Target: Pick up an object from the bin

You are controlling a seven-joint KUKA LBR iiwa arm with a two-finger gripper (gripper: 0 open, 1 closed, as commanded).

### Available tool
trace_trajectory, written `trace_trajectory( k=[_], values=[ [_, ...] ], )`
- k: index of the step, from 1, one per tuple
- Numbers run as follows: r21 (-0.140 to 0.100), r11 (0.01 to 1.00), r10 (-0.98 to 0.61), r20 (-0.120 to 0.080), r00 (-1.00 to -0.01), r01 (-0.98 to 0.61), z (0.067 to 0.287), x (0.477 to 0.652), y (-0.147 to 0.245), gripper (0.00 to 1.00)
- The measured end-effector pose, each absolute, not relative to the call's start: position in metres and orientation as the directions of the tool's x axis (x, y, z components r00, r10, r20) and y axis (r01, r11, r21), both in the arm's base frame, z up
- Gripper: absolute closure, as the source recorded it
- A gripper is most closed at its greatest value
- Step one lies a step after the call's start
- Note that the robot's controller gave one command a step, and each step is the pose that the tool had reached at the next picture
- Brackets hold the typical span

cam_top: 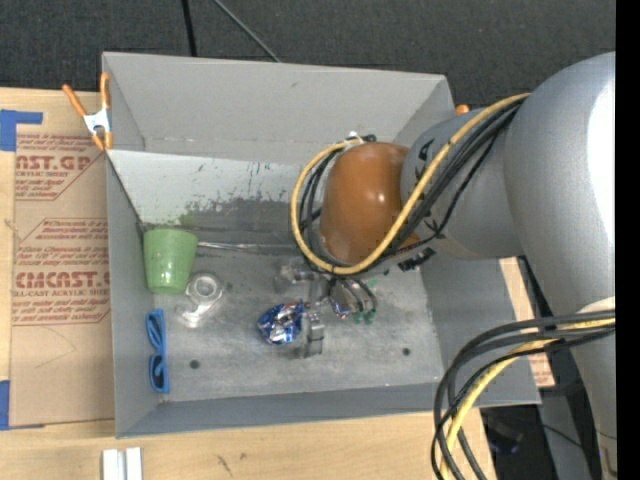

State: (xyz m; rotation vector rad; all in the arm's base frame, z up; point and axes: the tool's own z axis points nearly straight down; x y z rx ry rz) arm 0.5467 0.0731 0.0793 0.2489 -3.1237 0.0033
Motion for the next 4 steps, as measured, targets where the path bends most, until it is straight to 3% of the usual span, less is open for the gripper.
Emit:
trace_trajectory(
  k=[1, 2, 3, 4],
  values=[
    [0.001, 0.987, -0.161, -0.001, -0.987, -0.161, 0.084, 0.549, 0.076, 1.00],
    [0.003, 1.000, -0.014, -0.003, -1.000, -0.014, 0.096, 0.559, 0.125, 1.00],
    [0.002, 1.000, -0.012, -0.002, -1.000, -0.012, 0.096, 0.559, 0.123, 0.00],
    [0.002, 0.999, -0.044, 0.005, -0.999, -0.043, 0.068, 0.506, 0.173, 0.00]
  ],
)
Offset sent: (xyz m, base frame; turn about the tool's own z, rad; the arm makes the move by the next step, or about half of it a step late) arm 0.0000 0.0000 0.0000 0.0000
